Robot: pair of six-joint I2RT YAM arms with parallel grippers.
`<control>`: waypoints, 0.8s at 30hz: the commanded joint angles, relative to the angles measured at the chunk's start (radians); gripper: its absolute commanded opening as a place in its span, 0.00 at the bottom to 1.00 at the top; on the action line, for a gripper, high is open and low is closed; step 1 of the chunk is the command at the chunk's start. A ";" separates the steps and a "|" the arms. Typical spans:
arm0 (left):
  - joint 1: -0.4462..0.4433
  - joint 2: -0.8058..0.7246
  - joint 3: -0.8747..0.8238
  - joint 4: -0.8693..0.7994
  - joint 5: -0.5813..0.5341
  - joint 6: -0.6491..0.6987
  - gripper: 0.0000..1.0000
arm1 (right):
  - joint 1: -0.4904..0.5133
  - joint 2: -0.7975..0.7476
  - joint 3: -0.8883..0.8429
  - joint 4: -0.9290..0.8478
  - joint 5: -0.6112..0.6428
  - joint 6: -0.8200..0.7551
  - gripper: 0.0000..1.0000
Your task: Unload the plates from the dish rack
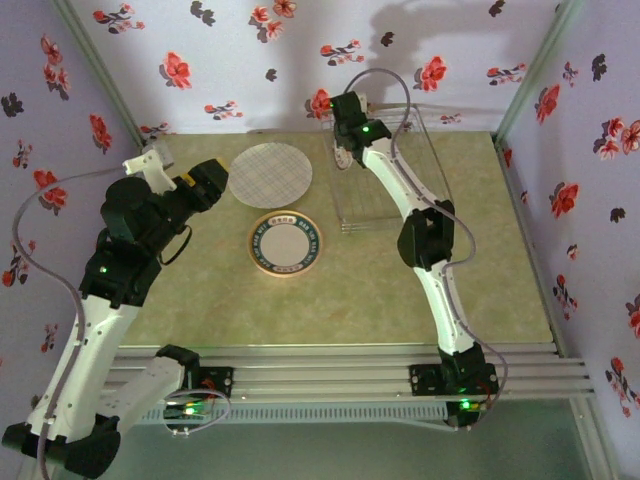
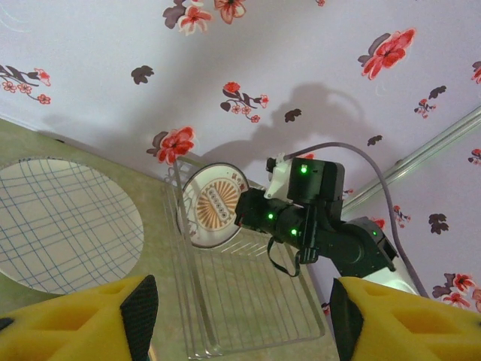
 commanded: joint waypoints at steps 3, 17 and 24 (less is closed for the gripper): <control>-0.008 -0.014 0.006 0.004 -0.008 -0.008 0.65 | 0.051 -0.050 0.057 0.032 0.184 -0.026 0.00; -0.013 0.027 0.007 0.047 0.022 -0.029 0.64 | 0.064 -0.406 -0.208 0.141 0.299 -0.129 0.00; -0.044 0.135 0.044 0.079 0.089 -0.042 0.65 | 0.040 -0.655 -0.442 0.138 0.169 -0.091 0.00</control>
